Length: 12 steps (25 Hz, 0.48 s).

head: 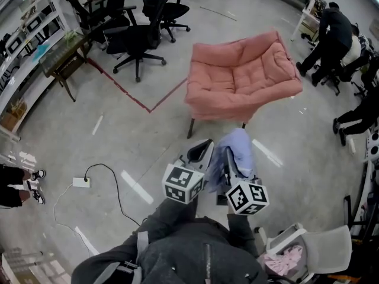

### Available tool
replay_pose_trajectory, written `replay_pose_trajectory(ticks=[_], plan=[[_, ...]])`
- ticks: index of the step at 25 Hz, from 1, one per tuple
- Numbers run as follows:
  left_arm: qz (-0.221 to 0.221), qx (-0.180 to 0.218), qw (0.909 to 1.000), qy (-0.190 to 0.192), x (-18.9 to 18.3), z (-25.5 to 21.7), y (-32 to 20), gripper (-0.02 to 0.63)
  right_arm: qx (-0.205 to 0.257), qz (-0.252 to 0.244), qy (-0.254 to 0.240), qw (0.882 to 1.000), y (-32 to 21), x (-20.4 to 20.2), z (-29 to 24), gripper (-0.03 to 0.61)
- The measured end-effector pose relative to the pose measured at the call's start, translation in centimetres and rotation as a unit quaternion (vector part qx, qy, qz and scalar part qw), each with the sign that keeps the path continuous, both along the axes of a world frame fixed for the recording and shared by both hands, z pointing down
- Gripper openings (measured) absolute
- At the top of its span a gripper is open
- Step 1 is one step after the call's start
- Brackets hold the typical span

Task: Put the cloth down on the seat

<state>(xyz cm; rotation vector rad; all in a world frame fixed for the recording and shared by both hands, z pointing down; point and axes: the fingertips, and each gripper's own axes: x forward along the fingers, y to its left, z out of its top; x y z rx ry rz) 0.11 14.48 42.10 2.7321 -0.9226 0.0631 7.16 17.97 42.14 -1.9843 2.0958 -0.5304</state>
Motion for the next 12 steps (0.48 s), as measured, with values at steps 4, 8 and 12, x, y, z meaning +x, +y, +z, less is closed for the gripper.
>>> replay_pose_trajectory(ticks=[4, 8, 12], plan=[[0.013, 0.001, 0.9999, -0.002, 1.8, -0.4, -3.5, 0.008, -0.004, 0.010, -0.005, 1.000, -3.4, 1.7, -0.1, 0.189], [0.024, 0.000, 0.9997, -0.003, 3.3, -0.8, -7.5, 0.008, -0.005, 0.020, -0.003, 1.000, -7.6, 3.2, -0.5, 0.189], [0.026, -0.001, 0.9997, 0.003, 4.1, -1.9, -12.5, 0.008, -0.003, 0.024, -0.002, 1.000, -12.4, 4.0, -1.5, 0.189]])
